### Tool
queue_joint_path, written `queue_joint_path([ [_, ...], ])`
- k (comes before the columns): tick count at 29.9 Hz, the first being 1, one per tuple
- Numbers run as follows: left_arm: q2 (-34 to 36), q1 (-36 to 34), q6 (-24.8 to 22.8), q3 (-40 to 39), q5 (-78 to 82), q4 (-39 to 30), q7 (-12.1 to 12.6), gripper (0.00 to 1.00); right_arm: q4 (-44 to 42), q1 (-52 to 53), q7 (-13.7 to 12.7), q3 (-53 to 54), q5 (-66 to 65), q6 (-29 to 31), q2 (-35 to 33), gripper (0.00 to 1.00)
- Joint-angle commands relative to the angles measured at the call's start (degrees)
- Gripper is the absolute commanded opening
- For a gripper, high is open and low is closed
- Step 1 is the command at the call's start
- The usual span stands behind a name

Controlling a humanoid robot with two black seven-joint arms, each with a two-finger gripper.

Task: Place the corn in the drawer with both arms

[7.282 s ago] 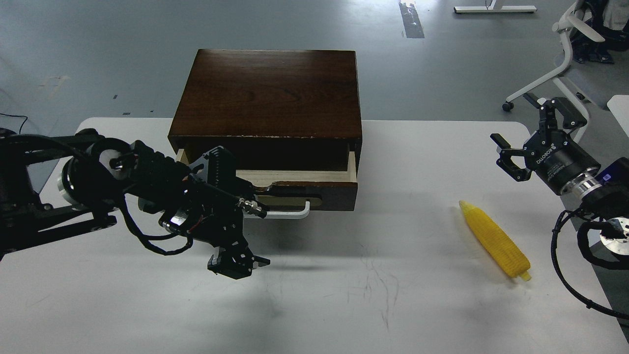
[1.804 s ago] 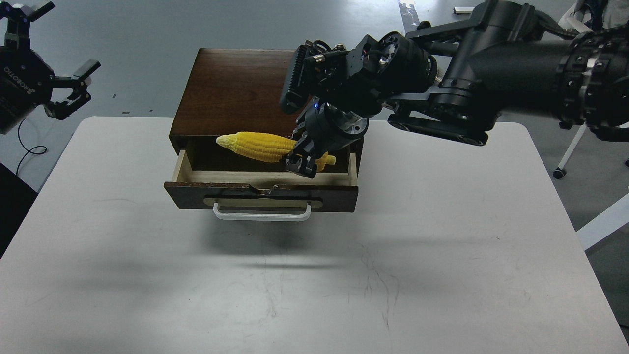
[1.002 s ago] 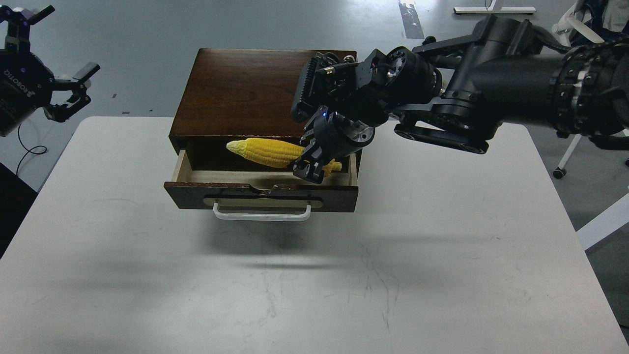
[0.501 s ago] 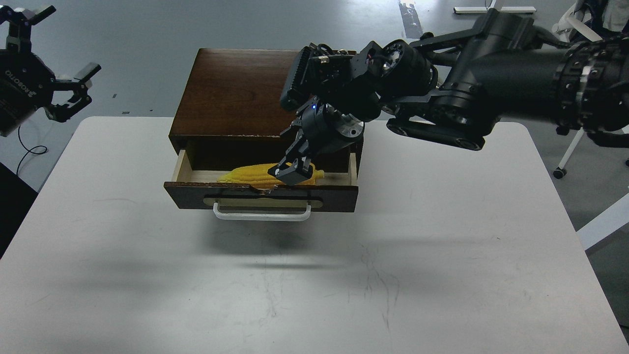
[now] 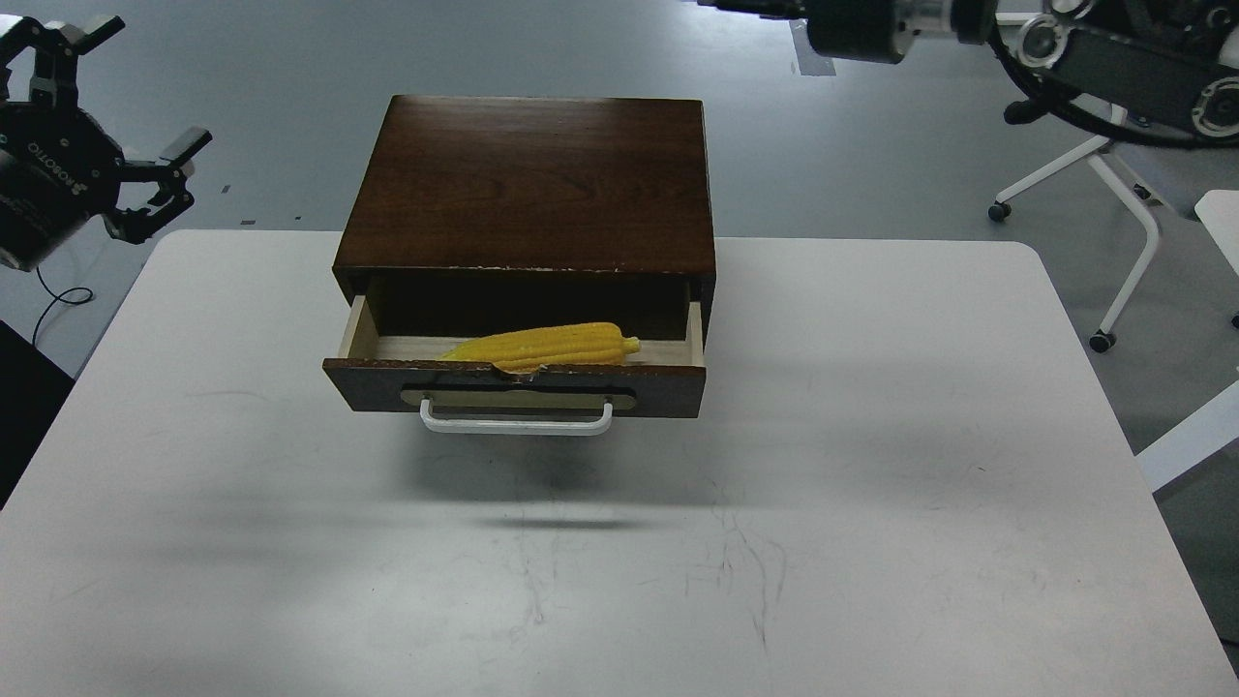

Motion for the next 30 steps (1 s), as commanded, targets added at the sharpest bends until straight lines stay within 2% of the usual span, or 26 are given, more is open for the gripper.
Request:
queue_joint_path([
  [1,-1.11,0.11,0.00,0.01,-0.01,0.36,0.00,0.99,0.01,-13.94,-0.01,12.47,9.93,-1.56,-5.67,0.99],
  [2,-1.98,0.19,0.00,0.01,-0.01,1.06,0.00,0.99,0.01,-21.18,-0.01,18.58,11.95,-1.38,-7.16,0.99],
  [4,-2.34,0.20,0.00,0.01,-0.01,1.24,0.00,0.99,0.01,-23.26,-0.01,20.30,12.40,-1.21,-7.61,0.99],
  [7,-3.92,0.98,0.00,0.01,-0.01,2.38,0.00,0.99,0.36,-32.21,-0.01,26.97,17.73,-0.07,-8.14,1.00],
  [10,-5.07,1.43,0.00,0.01,-0.01,2.99,0.00,0.99,-0.08,-37.24,-0.01,28.92,26.36,3.18,-7.96,1.00],
  [14,-6.73,2.65,0.00,0.01,-0.10,5.27,0.00,0.99,-2.01,-42.69,-0.01,28.93,32.17,11.61,-7.35,1.00],
  [18,-9.02,3.80,0.00,0.01,-0.10,8.26,0.00,0.99,-4.38,-45.16,-0.01,29.01,32.71,16.28,-5.59,1.00],
  [30,-11.92,4.33,0.00,0.01,-0.19,10.20,0.00,0.99,-6.49,-46.57,-0.01,29.10,32.71,16.42,-2.69,1.00],
])
